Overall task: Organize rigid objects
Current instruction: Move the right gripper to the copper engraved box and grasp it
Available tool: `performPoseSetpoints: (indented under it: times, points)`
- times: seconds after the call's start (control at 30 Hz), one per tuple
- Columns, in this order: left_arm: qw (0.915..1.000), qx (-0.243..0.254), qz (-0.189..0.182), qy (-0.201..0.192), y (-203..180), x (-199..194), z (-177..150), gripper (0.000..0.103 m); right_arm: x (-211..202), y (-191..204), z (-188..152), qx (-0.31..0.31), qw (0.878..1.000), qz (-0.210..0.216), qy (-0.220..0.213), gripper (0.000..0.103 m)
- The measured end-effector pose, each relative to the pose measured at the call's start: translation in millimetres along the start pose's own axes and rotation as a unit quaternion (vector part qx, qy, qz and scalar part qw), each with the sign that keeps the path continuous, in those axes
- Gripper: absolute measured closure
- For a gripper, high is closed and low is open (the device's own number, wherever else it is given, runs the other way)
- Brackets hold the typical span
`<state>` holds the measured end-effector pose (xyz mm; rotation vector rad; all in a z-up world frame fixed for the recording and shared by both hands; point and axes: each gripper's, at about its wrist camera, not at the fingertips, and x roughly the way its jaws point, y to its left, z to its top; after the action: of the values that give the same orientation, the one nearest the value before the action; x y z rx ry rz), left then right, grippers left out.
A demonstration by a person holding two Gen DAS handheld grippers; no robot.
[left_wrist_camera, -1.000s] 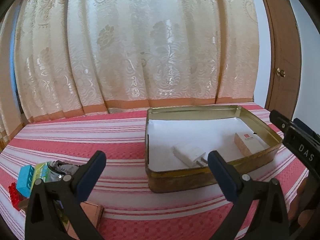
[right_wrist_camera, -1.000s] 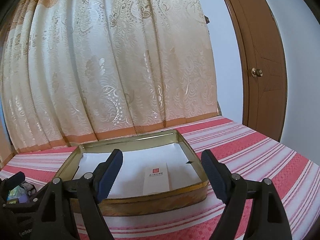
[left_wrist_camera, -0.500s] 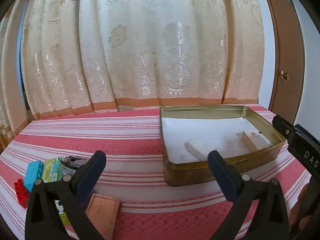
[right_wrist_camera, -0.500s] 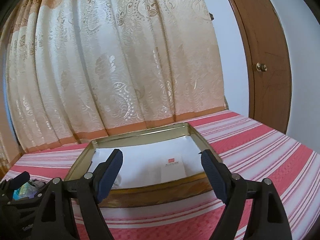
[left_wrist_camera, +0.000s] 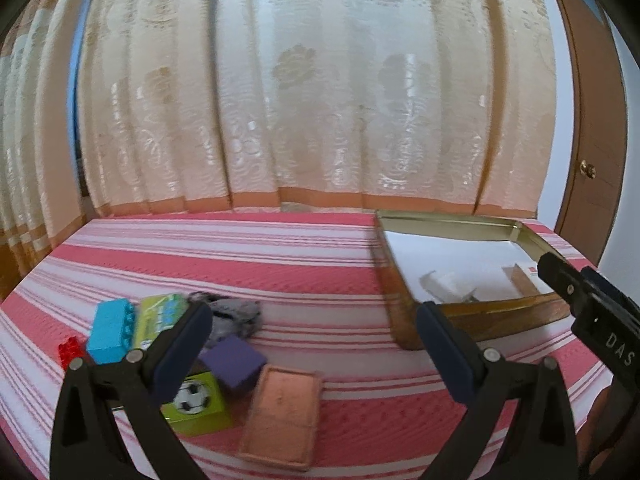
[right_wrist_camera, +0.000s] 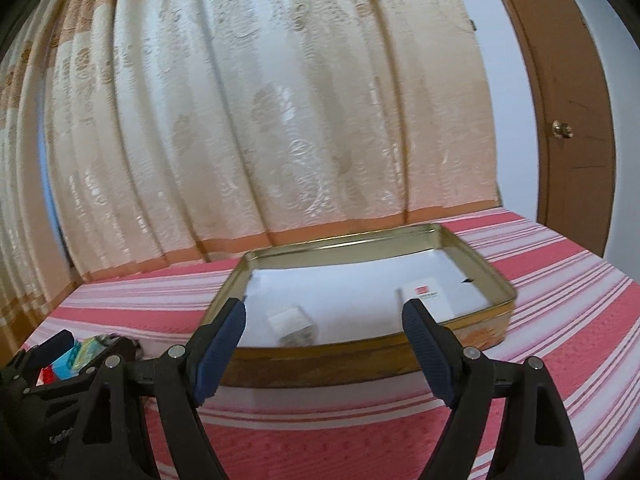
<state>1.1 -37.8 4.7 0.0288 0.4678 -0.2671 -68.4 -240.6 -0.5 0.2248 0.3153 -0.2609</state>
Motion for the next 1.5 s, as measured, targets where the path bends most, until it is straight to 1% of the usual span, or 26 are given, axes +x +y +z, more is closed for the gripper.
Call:
performPoseSetpoints:
  times: [0.07, 0.2, 0.33, 0.5, 0.6, 0.73, 0.87, 0.97, 1.0, 1.07, 1.17, 1.2, 1.23, 1.33, 1.37, 1.43, 1.5]
  points:
    - [1.0000, -0.006, 0.005, 0.002, 9.3, -2.8, -1.8, 0.000, 1.0, 8.4, -1.7, -0.003, 1.000, 0.009, 0.006, 0.021]
    - [0.9994, -0.029, 0.016, 0.007, 33.3, -9.3, -5.6, 0.000, 5.1, 24.7, -8.2, 0.001, 0.999, 0.037, 0.038, 0.021]
    - [0.9982, -0.045, 0.033, 0.023, 55.9, -11.3, -9.6, 0.000, 6.4, 42.3, -16.9, 0.001, 0.996, 0.059, 0.065, 0.021]
    - [0.9956, -0.064, 0.057, 0.036, 88.4, -17.3, -16.7, 0.000, 17.8, 67.0, -30.1, -0.002, 0.988, 0.093, 0.124, 0.021]
    - [0.9939, -0.076, 0.071, 0.039, 105.4, -20.8, -19.5, 0.000, 23.4, 79.1, -37.0, -0.001, 0.983, 0.106, 0.151, 0.021]
    - [0.9909, -0.092, 0.088, 0.045, 129.0, -24.2, -23.3, 0.000, 26.0, 96.5, -45.0, -0.007, 0.977, 0.121, 0.175, 0.021]
    - [0.9884, -0.109, 0.094, 0.049, 146.2, -25.9, -26.4, 0.000, 23.8, 119.0, -54.2, -0.031, 0.970, 0.137, 0.197, 0.021]
    - [0.9878, -0.109, 0.099, 0.051, 153.2, -28.0, -27.8, 0.000, 24.1, 140.2, -63.6, -0.057, 0.963, 0.147, 0.218, 0.021]
    - [0.9879, -0.108, 0.099, 0.051, 155.1, -29.2, -28.4, 0.000, 25.6, 149.9, -66.3, -0.076, 0.961, 0.145, 0.224, 0.021]
    - [0.9886, -0.102, 0.097, 0.053, 157.0, -30.5, -29.6, 0.000, 29.3, 160.0, -69.7, -0.093, 0.957, 0.143, 0.236, 0.021]
    - [0.9892, -0.092, 0.098, 0.058, 157.9, -30.9, -30.7, 0.000, 39.8, 173.0, -77.9, -0.121, 0.947, 0.132, 0.267, 0.021]
    - [0.9894, -0.091, 0.097, 0.057, 158.6, -32.1, -31.1, 0.000, 40.6, 176.0, -78.6, -0.130, 0.945, 0.128, 0.270, 0.024]
    - [0.9895, -0.091, 0.097, 0.057, 159.2, -32.6, -31.2, 0.000, 40.2, 178.2, -78.3, -0.138, 0.944, 0.131, 0.269, 0.029]
    - [0.9900, -0.087, 0.091, 0.064, 158.2, -31.0, -32.0, 0.000, 44.7, 184.8, -79.6, -0.184, 0.938, 0.120, 0.269, 0.038]
    - [0.9907, -0.081, 0.086, 0.067, 155.8, -30.3, -32.2, 0.000, 46.0, 183.8, -79.2, -0.192, 0.936, 0.121, 0.268, 0.040]
    - [0.9921, -0.070, 0.080, 0.068, 150.6, -29.8, -31.9, 0.000, 48.4, 179.6, -76.5, -0.204, 0.935, 0.122, 0.264, 0.049]
    - [0.9937, -0.048, 0.075, 0.068, 141.3, -29.0, -31.5, 0.000, 50.6, 170.7, -72.3, -0.219, 0.931, 0.124, 0.263, 0.054]
